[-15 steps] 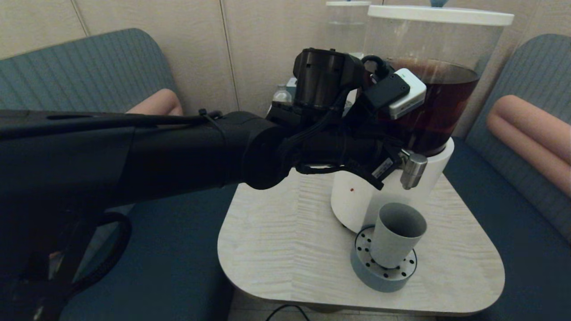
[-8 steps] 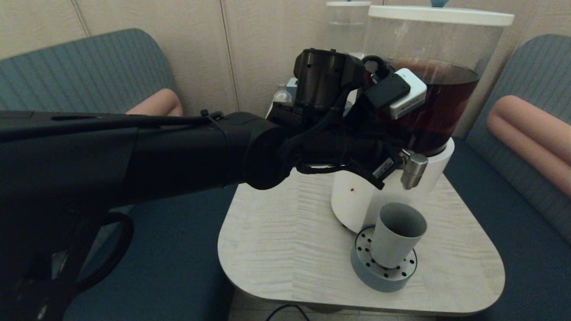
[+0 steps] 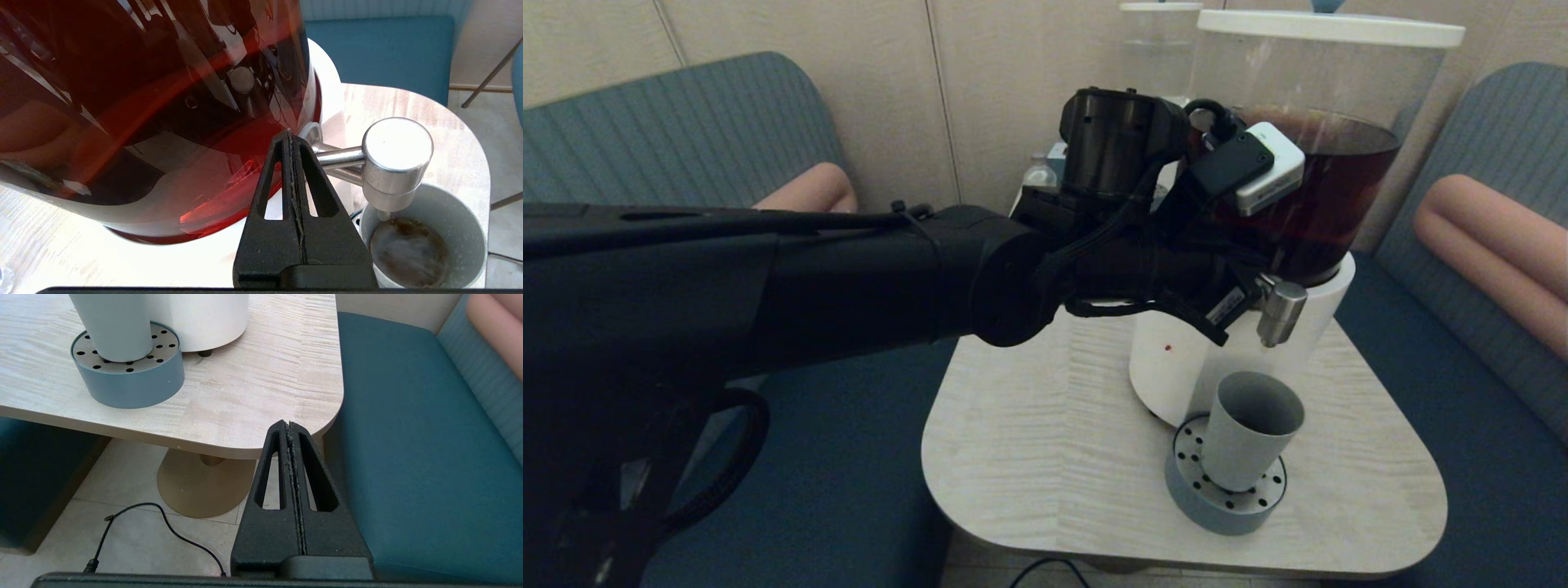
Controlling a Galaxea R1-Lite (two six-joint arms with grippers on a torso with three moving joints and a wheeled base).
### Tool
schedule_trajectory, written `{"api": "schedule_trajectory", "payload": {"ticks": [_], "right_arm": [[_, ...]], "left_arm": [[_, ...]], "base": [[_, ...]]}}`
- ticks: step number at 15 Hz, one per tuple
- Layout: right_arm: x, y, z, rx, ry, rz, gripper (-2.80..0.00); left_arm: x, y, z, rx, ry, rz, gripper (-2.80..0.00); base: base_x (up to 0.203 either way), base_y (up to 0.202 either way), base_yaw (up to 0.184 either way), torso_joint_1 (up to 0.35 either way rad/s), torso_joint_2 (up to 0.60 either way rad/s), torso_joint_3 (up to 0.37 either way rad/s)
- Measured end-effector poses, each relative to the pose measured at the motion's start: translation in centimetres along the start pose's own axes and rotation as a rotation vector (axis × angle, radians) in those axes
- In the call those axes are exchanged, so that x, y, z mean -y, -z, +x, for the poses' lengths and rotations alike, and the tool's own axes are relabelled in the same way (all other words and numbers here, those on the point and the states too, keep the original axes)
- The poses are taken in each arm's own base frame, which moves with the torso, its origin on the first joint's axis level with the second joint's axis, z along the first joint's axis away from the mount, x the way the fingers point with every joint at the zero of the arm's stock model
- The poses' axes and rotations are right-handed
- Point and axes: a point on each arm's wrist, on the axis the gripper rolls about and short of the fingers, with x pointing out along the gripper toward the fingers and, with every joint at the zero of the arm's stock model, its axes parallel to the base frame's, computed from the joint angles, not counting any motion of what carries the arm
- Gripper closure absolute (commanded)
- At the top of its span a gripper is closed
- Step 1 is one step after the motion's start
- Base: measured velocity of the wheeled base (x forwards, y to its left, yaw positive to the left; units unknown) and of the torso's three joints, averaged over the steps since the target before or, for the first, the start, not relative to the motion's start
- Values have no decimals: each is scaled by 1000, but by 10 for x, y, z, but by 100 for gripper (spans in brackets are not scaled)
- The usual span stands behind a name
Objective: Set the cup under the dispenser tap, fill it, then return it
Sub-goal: Turn off the faucet
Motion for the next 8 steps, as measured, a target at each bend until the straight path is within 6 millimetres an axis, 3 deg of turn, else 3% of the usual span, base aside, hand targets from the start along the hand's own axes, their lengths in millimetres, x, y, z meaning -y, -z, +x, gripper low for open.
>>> {"api": "schedule_trajectory", "payload": {"ticks": [8], "right_arm": [[0, 0, 0, 0, 0, 1, 0]], "left_arm": [[3, -1, 5, 29, 1, 5, 0]], "base": [[0, 0, 0, 0, 0, 0]]}}
